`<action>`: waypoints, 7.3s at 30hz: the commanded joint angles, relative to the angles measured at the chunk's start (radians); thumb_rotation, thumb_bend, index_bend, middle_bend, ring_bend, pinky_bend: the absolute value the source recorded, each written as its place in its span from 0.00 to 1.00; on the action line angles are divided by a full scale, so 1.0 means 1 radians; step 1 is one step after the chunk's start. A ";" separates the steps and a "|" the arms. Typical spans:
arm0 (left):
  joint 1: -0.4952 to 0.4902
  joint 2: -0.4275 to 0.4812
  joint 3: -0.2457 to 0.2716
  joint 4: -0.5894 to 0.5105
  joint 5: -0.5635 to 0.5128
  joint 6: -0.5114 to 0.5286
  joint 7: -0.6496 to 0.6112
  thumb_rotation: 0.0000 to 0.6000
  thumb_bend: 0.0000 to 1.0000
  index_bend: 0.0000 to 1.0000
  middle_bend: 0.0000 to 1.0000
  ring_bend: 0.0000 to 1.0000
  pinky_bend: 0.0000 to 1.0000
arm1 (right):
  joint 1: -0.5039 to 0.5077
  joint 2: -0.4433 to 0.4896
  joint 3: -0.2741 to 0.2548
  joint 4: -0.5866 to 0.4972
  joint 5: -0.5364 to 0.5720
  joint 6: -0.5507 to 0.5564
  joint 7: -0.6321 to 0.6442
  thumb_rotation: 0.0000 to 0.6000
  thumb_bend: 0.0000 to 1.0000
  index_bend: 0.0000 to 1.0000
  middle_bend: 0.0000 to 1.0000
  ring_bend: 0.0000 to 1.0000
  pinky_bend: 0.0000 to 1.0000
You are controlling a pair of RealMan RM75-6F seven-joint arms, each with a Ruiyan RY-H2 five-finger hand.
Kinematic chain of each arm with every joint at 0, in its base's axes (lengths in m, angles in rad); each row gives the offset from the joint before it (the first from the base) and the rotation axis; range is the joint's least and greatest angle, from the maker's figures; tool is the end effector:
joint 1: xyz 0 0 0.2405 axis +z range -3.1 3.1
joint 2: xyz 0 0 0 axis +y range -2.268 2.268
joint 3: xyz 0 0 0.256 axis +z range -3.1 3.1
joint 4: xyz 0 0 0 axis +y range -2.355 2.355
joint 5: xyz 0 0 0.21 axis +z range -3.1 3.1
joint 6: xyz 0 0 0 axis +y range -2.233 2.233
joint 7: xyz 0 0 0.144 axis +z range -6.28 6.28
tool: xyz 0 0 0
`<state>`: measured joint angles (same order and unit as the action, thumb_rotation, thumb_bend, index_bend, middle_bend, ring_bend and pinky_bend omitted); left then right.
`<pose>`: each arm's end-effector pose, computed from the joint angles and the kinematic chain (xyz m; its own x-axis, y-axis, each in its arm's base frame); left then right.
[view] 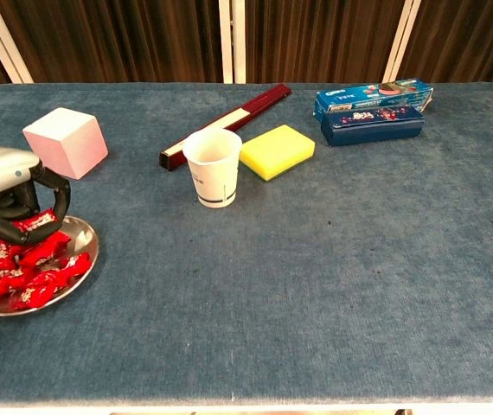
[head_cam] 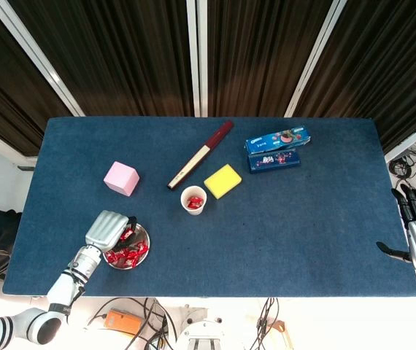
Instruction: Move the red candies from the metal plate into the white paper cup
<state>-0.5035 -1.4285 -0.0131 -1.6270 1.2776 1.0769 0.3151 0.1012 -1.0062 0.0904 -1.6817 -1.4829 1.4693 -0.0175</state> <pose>-0.2144 0.2608 0.0043 0.4552 0.3315 0.8264 0.8771 -0.3268 -0.3520 -0.3006 -0.1938 0.1928 0.4454 0.0325 0.8947 -0.8949 -0.0132 0.4460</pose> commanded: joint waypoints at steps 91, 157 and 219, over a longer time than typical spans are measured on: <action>-0.039 0.002 0.053 0.072 -0.061 -0.055 0.056 0.97 0.25 0.46 0.99 0.92 0.89 | -0.012 0.003 -0.001 -0.007 -0.001 0.011 -0.004 1.00 0.02 0.00 0.00 0.00 0.00; -0.044 0.098 0.020 -0.057 0.076 0.123 -0.090 1.00 0.19 0.38 0.99 0.92 0.89 | -0.014 -0.008 -0.004 0.034 -0.014 0.010 0.043 1.00 0.02 0.00 0.00 0.00 0.00; -0.026 0.013 -0.144 -0.031 0.027 0.020 -0.103 0.86 0.37 0.56 0.99 0.92 0.89 | -0.009 -0.001 -0.005 -0.001 -0.017 0.010 0.007 1.00 0.02 0.00 0.00 0.00 0.00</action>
<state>-0.4943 -1.4105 -0.1224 -1.6444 1.2964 1.1193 0.2251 0.0916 -1.0071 0.0855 -1.6823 -1.5003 1.4794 -0.0101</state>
